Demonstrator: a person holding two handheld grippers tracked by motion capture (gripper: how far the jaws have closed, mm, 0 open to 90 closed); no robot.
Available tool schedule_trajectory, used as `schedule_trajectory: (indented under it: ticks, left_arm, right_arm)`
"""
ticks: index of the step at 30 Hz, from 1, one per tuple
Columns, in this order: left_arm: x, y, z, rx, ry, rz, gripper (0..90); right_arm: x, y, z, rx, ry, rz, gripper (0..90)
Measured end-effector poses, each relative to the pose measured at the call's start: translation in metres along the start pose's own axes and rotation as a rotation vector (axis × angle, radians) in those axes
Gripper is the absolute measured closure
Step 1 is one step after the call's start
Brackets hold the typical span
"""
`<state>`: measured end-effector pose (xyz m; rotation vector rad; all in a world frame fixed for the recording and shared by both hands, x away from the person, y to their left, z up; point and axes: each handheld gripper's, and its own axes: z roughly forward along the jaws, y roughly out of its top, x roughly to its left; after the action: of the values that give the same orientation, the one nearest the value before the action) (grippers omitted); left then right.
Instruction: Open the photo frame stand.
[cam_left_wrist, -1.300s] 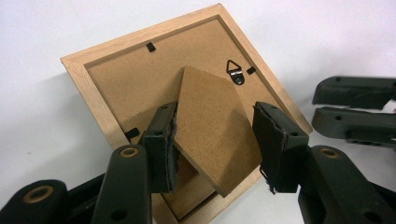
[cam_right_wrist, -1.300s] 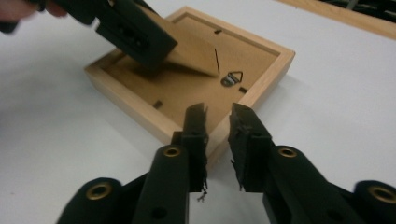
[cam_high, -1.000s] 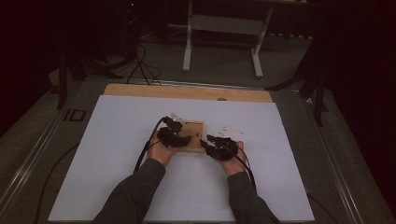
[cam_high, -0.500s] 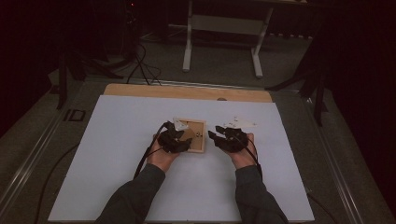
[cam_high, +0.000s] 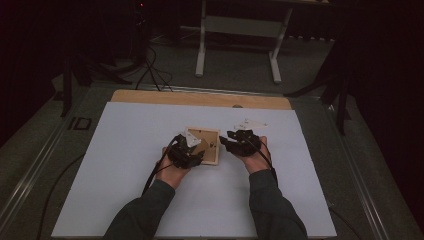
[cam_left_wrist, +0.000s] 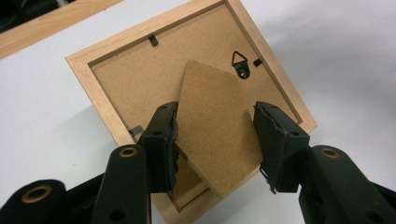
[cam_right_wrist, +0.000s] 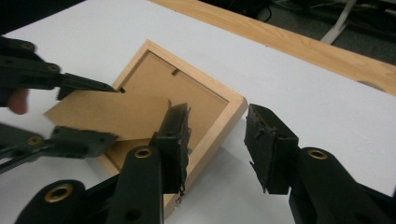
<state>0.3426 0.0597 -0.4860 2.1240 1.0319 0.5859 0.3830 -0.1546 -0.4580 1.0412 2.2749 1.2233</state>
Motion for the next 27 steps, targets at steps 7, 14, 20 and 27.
schedule_trajectory:
  ticks: [7, 14, 20, 27]
  left_arm:
    - [-0.006, -0.006, -0.003, -0.019, 0.028, 0.042, 52.2]
    - [-0.010, -0.013, -0.005, -0.036, 0.049, 0.094, 52.2]
    - [-0.011, -0.019, -0.007, -0.051, 0.055, 0.127, 52.2]
    - [-0.011, -0.027, -0.009, -0.084, 0.050, 0.150, 52.2]
  right_arm:
    - [-0.003, -0.002, 0.011, 0.031, 0.014, 0.021, 53.9]
    - [-0.008, -0.004, 0.022, 0.024, 0.088, 0.085, 48.0]
    - [-0.009, -0.007, 0.031, 0.044, 0.124, 0.108, 43.8]
    - [-0.014, -0.009, 0.035, 0.034, 0.171, 0.150, 44.2]
